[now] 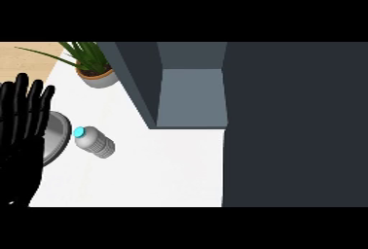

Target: Pick up the bottled water, place it into the cabinet and close the cabinet

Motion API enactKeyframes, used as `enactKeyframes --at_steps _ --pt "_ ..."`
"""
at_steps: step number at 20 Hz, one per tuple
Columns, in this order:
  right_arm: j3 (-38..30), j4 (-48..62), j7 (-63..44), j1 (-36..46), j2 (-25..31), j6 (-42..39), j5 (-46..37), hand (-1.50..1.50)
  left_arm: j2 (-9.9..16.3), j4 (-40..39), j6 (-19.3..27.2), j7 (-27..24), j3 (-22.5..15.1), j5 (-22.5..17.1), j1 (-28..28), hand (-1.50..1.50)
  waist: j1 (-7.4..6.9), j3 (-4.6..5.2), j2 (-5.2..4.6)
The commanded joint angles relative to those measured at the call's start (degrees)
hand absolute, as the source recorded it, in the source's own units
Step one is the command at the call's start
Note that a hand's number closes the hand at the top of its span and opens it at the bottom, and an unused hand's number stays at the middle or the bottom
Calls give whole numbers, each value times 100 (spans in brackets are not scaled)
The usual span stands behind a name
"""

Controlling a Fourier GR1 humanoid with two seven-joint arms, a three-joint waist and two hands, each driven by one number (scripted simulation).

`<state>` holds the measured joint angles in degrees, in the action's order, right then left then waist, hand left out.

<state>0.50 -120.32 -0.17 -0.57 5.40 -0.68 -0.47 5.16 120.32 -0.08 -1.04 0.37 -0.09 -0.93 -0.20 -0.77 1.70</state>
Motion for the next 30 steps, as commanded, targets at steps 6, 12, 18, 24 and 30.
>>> enactKeyframes --at_steps 6,12,18,24,30 --pt "85 -673 154 -967 -186 -106 223 -150 1231 -1451 -1989 -665 1444 -2322 -458 -150 121 86 -170" --pt "791 -1485 -582 -1710 156 -1055 1221 -150 1616 -1685 -2202 1024 1701 -3869 -471 -150 86 75 -145" --pt "1130 -2157 -358 -2709 73 -1249 972 -150 2178 -1735 -2450 1326 2331 -4295 -163 -150 43 75 -149" --pt "1324 -2920 -617 -3287 152 -1224 1021 -150 2041 -2196 -2768 961 2143 -3499 64 -150 89 79 -150" --pt "1529 -3100 -108 -4014 324 -1480 950 -150 1954 -3244 -2819 766 2089 -3164 -261 -150 228 82 -146"
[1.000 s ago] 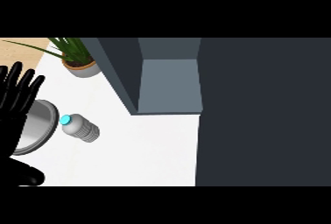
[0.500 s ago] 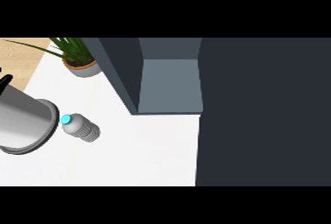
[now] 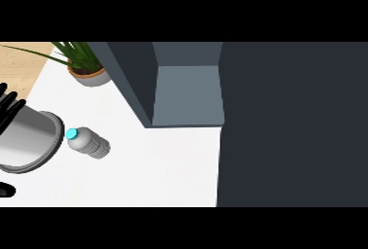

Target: Pick up the bottled water, place it into the cabinet and close the cabinet

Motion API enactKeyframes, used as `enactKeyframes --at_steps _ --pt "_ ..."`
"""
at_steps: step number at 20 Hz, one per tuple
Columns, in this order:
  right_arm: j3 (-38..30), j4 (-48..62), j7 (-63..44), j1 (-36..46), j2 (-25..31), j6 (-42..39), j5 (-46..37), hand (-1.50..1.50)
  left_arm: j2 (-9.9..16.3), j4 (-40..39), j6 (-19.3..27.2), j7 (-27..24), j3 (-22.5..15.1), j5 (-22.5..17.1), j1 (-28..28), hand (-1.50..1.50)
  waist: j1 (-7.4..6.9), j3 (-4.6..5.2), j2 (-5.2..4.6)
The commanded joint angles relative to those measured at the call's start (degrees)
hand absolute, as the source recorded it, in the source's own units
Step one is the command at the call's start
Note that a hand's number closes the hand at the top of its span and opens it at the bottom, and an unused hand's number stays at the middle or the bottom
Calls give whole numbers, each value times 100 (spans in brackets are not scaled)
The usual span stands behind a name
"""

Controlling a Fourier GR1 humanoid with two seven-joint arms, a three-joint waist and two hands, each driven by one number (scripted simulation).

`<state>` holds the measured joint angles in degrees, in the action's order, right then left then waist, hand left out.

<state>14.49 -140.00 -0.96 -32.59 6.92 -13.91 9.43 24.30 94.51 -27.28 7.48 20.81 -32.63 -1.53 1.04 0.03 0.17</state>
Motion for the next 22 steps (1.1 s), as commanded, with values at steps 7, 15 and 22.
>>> enactKeyframes --at_steps 7,15,22 --pt "579 -954 495 -1146 63 -94 -588 -150 -256 -2111 -493 -989 -352 1105 -388 -150 108 11 -17" --pt "460 -1445 432 -1571 411 -171 -310 -150 -179 -4096 -708 -1731 -279 1524 -1185 -150 106 16 -42" --pt "466 -1372 873 -1865 483 -231 -320 -150 -95 -5657 -973 -3027 -472 2314 -1548 -150 159 24 -60"
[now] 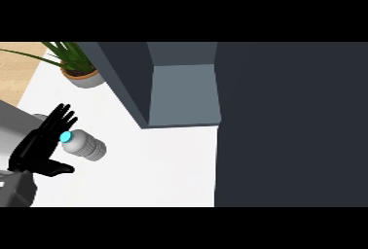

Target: Pick up the bottled water, place it into the cabinet and close the cabinet

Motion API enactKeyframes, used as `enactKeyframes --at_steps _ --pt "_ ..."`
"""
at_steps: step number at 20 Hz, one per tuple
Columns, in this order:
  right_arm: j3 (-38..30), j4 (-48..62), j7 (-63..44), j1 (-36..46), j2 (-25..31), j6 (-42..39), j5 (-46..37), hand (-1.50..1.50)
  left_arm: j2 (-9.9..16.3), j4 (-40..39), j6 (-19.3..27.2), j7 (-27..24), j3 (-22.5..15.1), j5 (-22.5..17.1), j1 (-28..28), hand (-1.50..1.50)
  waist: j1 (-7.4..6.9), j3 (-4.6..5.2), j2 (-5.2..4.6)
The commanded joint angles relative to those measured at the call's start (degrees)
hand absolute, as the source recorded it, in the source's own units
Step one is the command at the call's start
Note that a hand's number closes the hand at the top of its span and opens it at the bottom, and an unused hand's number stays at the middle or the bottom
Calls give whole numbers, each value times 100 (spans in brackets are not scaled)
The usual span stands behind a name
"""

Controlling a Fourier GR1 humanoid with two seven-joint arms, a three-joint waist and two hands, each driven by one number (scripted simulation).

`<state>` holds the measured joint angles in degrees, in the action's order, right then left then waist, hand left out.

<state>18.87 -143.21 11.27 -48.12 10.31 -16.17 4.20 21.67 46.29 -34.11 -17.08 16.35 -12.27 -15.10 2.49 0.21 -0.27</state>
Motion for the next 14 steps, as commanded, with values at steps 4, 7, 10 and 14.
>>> enactKeyframes --at_steps 4,7,10,14 --pt "63 -964 -77 -534 236 -80 20 -150 -63 -1466 -403 -1144 -207 552 -442 -150 11 2 -1" --pt "117 -718 197 -503 268 -155 -112 -150 -246 -1863 -170 -1991 -381 972 -312 -150 59 15 -26" --pt "97 -710 284 -628 244 -91 -33 -150 -174 -2243 -211 -2245 -411 1074 -640 -150 63 13 -28" --pt "234 -976 274 -738 315 -40 -172 -150 -389 -2517 -259 -2457 -374 990 -607 150 42 19 -27"
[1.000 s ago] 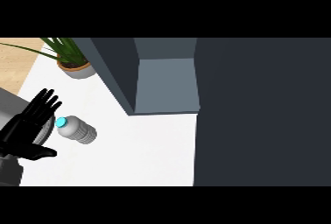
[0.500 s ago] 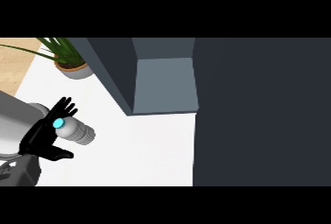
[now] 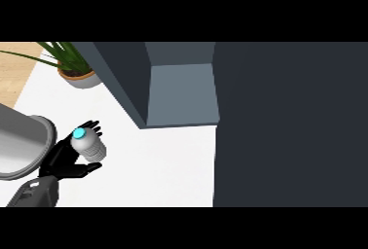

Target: Pick up the bottled water, place it into the cabinet and close the cabinet

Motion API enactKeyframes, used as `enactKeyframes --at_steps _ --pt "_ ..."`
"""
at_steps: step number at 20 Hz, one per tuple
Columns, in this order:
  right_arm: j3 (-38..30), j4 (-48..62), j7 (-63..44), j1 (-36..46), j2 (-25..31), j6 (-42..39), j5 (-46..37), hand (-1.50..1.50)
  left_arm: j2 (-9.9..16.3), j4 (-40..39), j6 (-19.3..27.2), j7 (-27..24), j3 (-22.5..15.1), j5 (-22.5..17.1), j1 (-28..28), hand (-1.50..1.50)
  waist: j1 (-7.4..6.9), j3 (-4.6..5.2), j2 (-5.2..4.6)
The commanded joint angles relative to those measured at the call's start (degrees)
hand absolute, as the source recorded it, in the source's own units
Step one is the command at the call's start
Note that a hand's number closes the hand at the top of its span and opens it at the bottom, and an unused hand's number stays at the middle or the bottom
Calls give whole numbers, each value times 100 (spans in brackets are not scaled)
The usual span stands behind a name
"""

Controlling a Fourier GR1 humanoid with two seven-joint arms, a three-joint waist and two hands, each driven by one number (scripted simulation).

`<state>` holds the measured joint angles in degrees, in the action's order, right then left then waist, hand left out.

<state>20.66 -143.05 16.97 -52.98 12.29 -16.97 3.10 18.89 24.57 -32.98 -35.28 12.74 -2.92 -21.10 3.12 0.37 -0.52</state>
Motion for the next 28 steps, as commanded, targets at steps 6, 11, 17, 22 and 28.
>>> enactKeyframes --at_steps 6,11,17,22,28 --pt "262 -712 -84 -298 106 81 -215 -150 34 -433 187 -1259 -399 645 -220 150 4 5 -7" --pt "106 -651 133 -457 242 42 -40 -150 -201 -312 1176 -2385 -611 1019 22 150 12 9 -13" --pt "65 -819 163 -751 384 113 -20 -150 -1148 -272 2675 -2801 -532 999 490 150 -165 -20 51" --pt "157 -489 255 -622 296 266 -77 -150 -1574 122 2862 -2571 -504 853 540 150 -246 -34 69" --pt "180 -555 311 -645 362 317 -100 -150 -1865 440 2884 -2011 -972 472 240 150 -209 -31 69"
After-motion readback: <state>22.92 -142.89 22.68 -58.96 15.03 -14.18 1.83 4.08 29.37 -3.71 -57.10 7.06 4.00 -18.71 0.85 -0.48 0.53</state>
